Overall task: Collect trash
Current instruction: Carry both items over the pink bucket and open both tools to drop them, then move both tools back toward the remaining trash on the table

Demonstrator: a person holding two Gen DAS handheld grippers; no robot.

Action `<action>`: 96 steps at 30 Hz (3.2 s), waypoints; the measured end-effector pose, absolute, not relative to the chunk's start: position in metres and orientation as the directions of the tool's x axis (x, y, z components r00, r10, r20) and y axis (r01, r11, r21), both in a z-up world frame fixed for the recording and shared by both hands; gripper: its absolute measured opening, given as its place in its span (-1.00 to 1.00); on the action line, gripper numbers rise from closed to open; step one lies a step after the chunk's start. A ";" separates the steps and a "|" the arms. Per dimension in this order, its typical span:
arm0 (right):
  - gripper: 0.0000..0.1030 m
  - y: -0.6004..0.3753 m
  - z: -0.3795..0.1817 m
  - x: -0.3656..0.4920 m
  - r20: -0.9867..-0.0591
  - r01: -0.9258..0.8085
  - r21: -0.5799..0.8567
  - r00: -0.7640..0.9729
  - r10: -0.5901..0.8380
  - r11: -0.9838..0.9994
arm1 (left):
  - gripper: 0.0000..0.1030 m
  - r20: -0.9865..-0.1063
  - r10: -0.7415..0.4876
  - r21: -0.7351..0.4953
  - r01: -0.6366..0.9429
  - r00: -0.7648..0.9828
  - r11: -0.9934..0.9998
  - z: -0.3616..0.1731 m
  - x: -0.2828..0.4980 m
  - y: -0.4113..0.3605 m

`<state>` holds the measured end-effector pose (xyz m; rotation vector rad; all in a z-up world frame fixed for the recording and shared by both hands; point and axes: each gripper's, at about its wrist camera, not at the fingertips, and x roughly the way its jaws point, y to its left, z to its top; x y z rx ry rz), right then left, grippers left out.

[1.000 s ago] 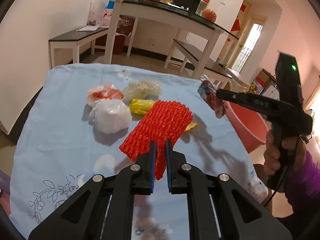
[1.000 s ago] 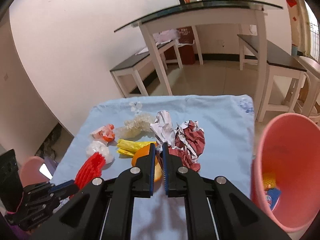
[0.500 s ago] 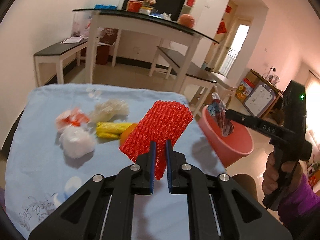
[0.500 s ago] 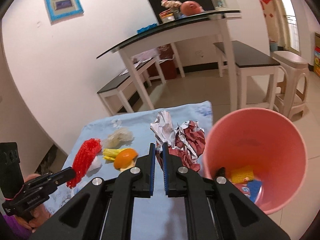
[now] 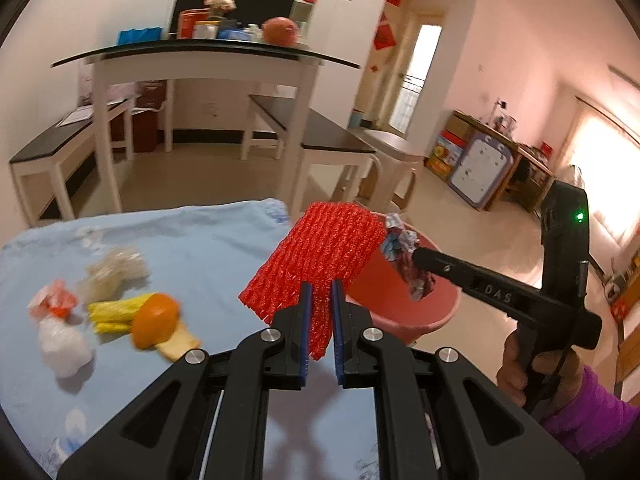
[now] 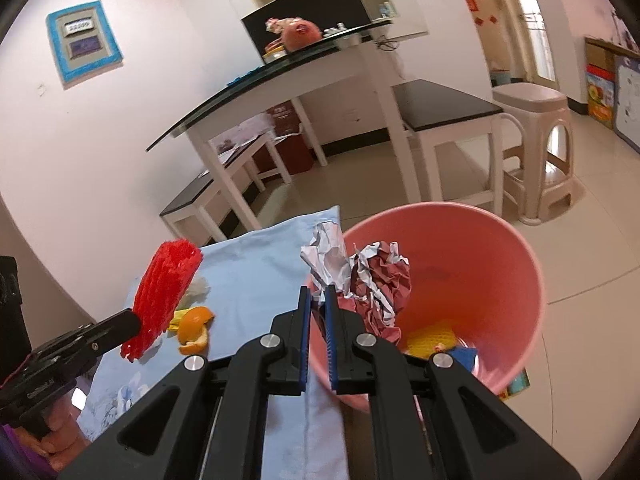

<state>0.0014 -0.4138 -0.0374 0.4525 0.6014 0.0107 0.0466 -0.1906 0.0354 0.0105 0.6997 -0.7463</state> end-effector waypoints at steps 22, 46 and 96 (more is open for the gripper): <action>-0.85 -0.455 -0.068 -0.014 -0.581 0.212 0.434 0.808 0.092 0.876 | -0.82 -0.652 -0.646 -0.275 0.671 0.396 0.689 -0.004 0.070 -0.293; -0.27 -0.448 -0.067 -0.011 -0.602 0.230 0.385 0.796 0.054 0.894 | -0.11 -0.645 -0.644 -0.316 0.624 0.412 0.715 -0.003 0.073 -0.269; 0.14 -0.228 -0.043 0.118 -0.657 -0.175 0.343 0.657 0.369 0.923 | -0.11 -0.670 -0.270 -0.347 0.030 0.692 0.937 -0.026 0.098 0.024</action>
